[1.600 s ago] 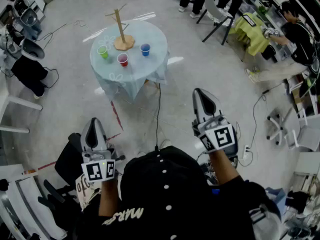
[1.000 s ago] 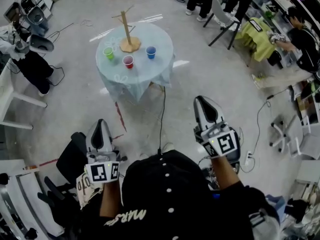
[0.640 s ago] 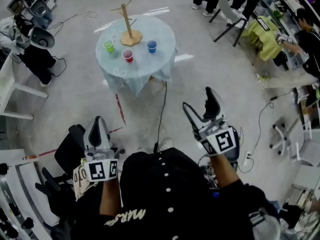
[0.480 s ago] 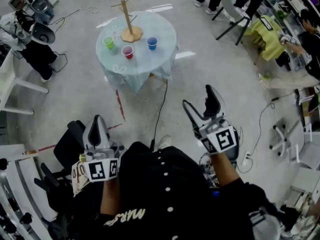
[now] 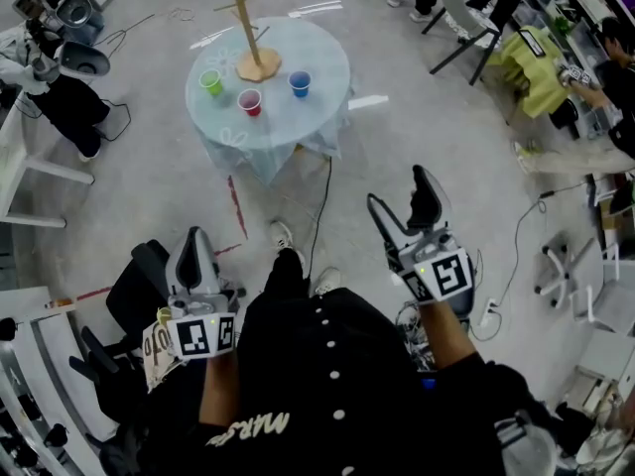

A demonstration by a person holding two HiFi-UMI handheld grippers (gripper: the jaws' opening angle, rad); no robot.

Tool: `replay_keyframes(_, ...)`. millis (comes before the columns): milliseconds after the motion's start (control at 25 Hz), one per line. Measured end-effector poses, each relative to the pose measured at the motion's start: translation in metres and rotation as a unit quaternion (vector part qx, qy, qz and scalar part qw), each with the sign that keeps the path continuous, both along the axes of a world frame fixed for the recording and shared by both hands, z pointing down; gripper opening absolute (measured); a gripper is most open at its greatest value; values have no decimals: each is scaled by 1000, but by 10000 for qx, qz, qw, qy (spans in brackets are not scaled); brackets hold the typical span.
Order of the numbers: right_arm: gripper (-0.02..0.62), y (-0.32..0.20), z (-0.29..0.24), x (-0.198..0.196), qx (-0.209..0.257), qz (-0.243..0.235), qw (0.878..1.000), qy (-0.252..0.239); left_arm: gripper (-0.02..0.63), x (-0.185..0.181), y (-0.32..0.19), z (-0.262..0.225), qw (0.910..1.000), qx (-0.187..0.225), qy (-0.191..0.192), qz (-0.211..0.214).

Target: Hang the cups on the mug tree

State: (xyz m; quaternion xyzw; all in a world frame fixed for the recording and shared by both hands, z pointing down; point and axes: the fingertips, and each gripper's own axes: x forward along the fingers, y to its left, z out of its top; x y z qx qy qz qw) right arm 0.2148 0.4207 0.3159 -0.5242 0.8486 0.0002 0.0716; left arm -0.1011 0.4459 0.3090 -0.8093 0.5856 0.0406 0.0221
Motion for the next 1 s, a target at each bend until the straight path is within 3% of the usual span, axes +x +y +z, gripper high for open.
replay_keyframes(440, 365, -76, -22, -6, 170, 258, 9995, 56, -6, -4, -94, -10, 9994, 195, 93, 272)
replay_keyframes(1000, 362, -197, -40, -59, 293, 379, 9987, 177, -6, -52, -223, -18, 9980, 300, 244, 499)
